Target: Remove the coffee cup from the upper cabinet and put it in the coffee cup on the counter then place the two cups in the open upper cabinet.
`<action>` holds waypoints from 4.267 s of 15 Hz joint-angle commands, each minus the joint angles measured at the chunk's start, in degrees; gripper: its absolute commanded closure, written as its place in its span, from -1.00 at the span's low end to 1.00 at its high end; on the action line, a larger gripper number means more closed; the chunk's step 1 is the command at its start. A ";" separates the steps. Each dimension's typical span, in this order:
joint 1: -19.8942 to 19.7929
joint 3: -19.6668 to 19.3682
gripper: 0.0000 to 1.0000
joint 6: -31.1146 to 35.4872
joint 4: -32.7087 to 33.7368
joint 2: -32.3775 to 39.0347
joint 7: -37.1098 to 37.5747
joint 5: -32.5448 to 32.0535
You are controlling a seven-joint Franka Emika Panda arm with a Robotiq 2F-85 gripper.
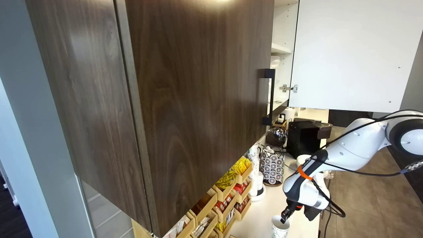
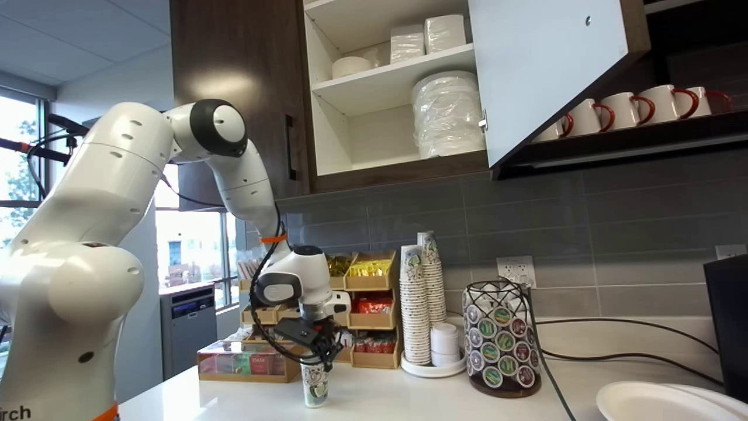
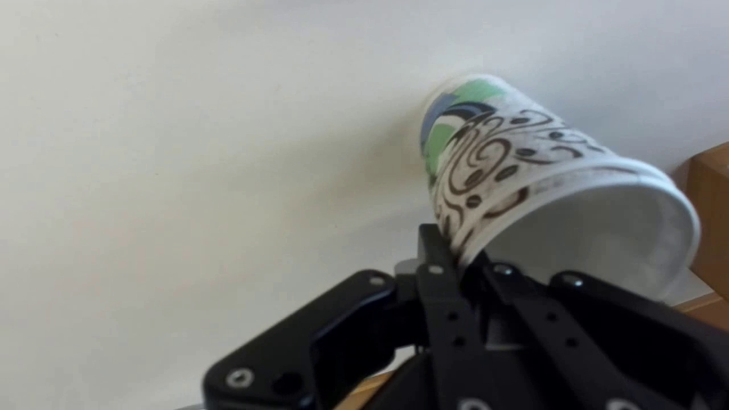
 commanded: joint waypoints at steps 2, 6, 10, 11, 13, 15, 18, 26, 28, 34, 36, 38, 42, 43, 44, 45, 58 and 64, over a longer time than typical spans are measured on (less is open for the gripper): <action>-1.70 0.78 0.98 -0.14 -0.07 -2.93 -0.54 3.02; -3.29 1.10 0.98 -0.65 -1.54 -9.29 -1.81 5.69; -3.71 -0.21 0.98 -0.51 -4.92 -19.07 -1.72 4.74; -3.74 -0.58 0.98 -0.69 -5.90 -21.61 -0.90 4.04; -3.71 -1.39 0.98 0.18 -8.38 -26.19 1.46 1.18; -4.22 -1.55 0.98 -1.55 -10.73 -30.72 3.33 -1.28; -3.97 -1.47 0.90 -0.19 -8.36 -28.45 1.65 0.33; -6.44 -0.98 0.98 -0.76 -7.25 -32.74 5.73 -7.70; -10.33 0.32 0.98 -1.46 -7.19 -33.66 11.66 -17.51; -15.15 -0.32 0.98 -9.86 -1.62 -38.75 30.43 -43.11; -14.82 -0.50 0.98 -15.94 1.74 -40.43 33.78 -46.47; -14.35 -0.89 0.98 -21.98 4.77 -41.55 35.38 -47.99; -13.56 -1.52 0.90 -23.10 5.91 -41.80 34.65 -47.53; -13.57 -1.55 0.90 -23.18 6.03 -41.84 34.71 -47.59; -13.58 -1.57 0.90 -23.18 6.03 -41.77 34.73 -47.64; -13.60 -1.57 0.90 -23.18 6.03 -41.66 34.75 -47.69; -14.06 -3.26 0.98 -30.98 13.30 -42.85 32.86 -49.13; -13.92 -4.25 0.98 -40.25 18.98 -43.56 29.46 -48.89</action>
